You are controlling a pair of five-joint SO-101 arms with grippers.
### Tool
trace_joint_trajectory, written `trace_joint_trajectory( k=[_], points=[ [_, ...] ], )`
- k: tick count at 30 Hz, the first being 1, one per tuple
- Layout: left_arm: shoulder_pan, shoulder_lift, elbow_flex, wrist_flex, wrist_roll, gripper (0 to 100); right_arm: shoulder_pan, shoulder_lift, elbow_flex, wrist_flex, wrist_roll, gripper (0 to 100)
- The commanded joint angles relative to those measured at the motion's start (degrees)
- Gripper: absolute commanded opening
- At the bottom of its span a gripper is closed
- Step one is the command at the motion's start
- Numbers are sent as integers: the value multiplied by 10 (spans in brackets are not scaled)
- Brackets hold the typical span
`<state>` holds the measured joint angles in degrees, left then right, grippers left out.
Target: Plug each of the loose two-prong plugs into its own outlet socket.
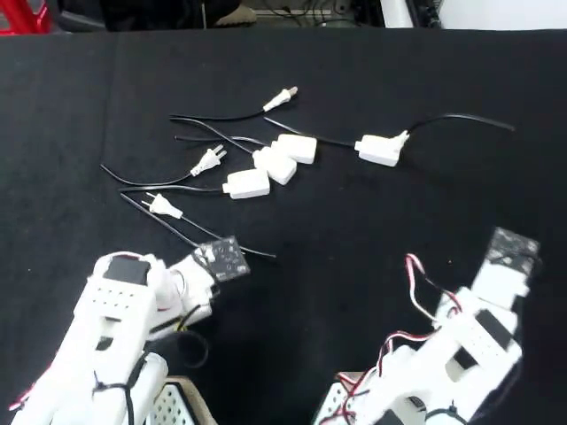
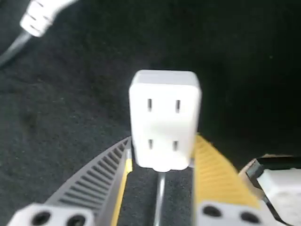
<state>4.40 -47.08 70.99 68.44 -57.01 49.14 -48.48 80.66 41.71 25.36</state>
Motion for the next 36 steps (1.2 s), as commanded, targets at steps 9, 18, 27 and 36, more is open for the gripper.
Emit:
trace_joint_trajectory(
  k=[9,18,27,36],
  points=[
    [-138,-266,-84,108,131,308,-302,-15,-245,248,197,180],
    [-275,-479,20,77,239,304,-745,-10,-339,358,236,103],
    [-326,-501,156,-3,298,304,-970,37,-283,200,193,152],
    [-359,-502,170,-6,321,303,-957,325,-337,11,183,152]
  ],
)
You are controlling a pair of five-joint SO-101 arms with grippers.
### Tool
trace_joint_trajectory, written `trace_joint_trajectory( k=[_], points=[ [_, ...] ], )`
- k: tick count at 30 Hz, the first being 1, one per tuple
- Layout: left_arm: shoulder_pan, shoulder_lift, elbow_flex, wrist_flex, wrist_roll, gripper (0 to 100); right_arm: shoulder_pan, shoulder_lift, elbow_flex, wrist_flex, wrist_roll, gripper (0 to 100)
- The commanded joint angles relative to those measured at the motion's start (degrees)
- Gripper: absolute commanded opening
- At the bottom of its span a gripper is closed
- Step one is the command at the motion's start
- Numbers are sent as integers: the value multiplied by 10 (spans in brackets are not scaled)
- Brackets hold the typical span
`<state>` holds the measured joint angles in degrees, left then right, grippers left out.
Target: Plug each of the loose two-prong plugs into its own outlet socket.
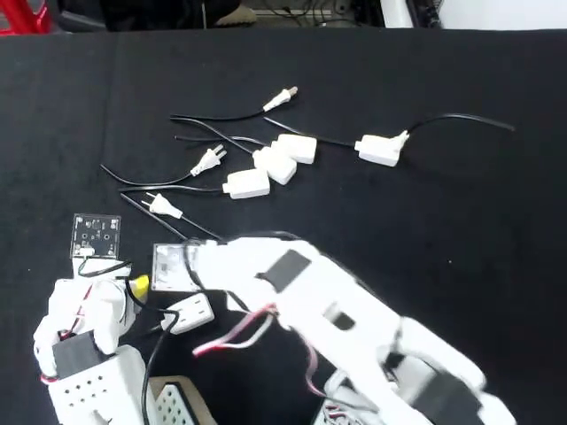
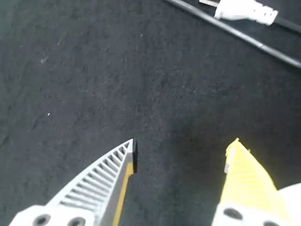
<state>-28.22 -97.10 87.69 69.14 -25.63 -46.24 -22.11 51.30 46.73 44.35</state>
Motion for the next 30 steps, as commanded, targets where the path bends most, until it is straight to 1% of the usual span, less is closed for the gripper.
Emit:
trace_joint_trajectory(
  k=[1,5,8,14,18,20,24,27,30],
  points=[
    [-43,-2,8,-15,6,303,1,77,-50,-50,-7,152],
    [-70,-3,25,-15,6,303,19,119,-62,-106,-15,150],
    [-65,-3,29,-15,6,303,37,150,-77,-130,-34,149],
    [-61,-3,37,-16,5,303,41,194,-87,-134,-33,149],
    [-64,-3,44,-31,5,303,42,213,-95,-135,-33,147],
    [-64,-3,46,-31,5,303,42,230,-106,-135,-33,123],
    [-64,-3,46,-31,5,303,42,247,-124,-129,-34,14],
    [-62,-3,46,-31,5,303,43,236,-123,-127,-34,11],
    [-61,-3,47,-31,5,303,61,200,-117,-107,-34,11]
  ],
)
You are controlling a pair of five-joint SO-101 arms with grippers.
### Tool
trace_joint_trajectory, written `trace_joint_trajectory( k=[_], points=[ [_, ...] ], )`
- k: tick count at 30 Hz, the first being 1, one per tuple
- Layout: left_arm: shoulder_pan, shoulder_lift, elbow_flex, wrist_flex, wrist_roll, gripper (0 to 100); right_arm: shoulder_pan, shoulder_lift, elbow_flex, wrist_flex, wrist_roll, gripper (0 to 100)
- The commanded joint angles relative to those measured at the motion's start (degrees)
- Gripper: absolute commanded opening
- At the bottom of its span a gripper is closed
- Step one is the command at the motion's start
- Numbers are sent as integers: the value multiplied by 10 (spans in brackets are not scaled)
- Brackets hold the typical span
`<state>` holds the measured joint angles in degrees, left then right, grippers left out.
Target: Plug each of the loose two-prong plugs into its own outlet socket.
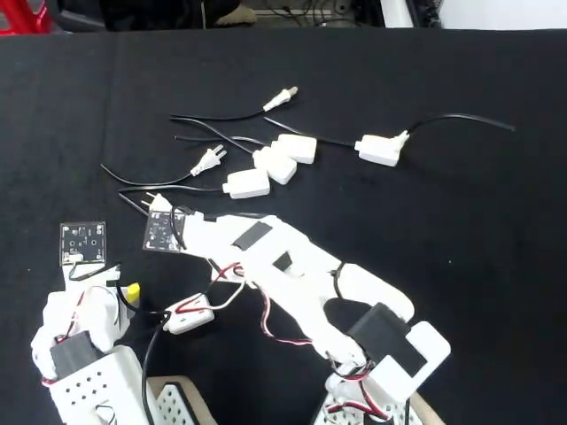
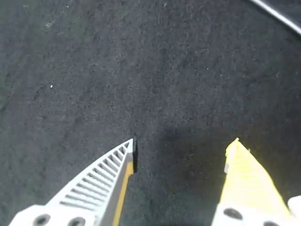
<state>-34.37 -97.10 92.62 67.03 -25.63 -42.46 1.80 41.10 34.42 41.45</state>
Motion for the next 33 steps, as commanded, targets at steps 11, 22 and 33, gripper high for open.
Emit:
trace_joint_trajectory(
  k=[11,22,33],
  points=[
    [1,-3,-2,-10,5,303,135,-277,98,3,-2,11],
    [1,-3,-2,-10,5,303,145,-139,73,-18,74,15],
    [1,-3,-1,-11,5,303,148,-110,-15,95,76,253]
  ],
)
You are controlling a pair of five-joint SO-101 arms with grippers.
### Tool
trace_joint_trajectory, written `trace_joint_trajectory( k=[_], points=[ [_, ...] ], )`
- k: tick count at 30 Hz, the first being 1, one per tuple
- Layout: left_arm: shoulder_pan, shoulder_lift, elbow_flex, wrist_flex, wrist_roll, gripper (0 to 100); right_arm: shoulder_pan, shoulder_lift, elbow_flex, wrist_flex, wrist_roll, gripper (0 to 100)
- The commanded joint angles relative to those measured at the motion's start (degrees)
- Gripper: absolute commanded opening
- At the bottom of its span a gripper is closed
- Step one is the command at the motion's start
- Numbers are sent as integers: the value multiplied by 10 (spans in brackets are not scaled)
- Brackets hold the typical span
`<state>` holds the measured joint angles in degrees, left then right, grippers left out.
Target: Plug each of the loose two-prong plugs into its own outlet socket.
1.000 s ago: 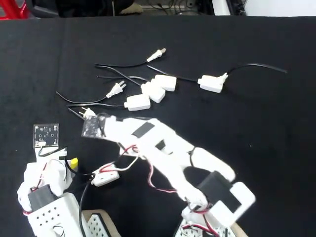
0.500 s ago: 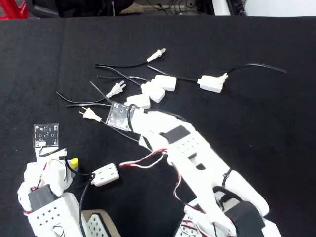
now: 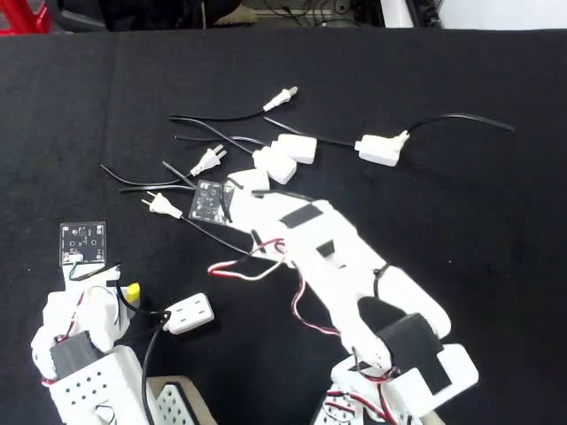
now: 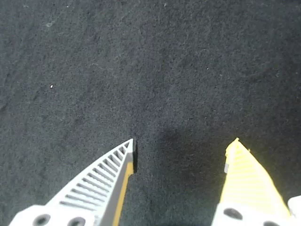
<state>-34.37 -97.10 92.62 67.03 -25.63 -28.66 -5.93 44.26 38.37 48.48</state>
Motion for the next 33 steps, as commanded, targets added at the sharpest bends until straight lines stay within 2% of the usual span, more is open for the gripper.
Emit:
trace_joint_trajectory(
  k=[1,6,12,16,23,33],
  points=[
    [1,-3,-1,-11,4,303,11,-44,-52,74,5,259],
    [2,-3,3,-10,-32,303,25,-55,-63,87,5,237],
    [2,-3,4,-10,-32,303,23,50,-102,43,-1,230],
    [2,-3,4,-10,-33,303,23,115,-158,44,-38,230],
    [2,-3,5,-10,-33,303,21,136,-170,45,-44,229],
    [2,-3,5,-10,-33,303,-38,172,-175,68,-41,229]
  ],
)
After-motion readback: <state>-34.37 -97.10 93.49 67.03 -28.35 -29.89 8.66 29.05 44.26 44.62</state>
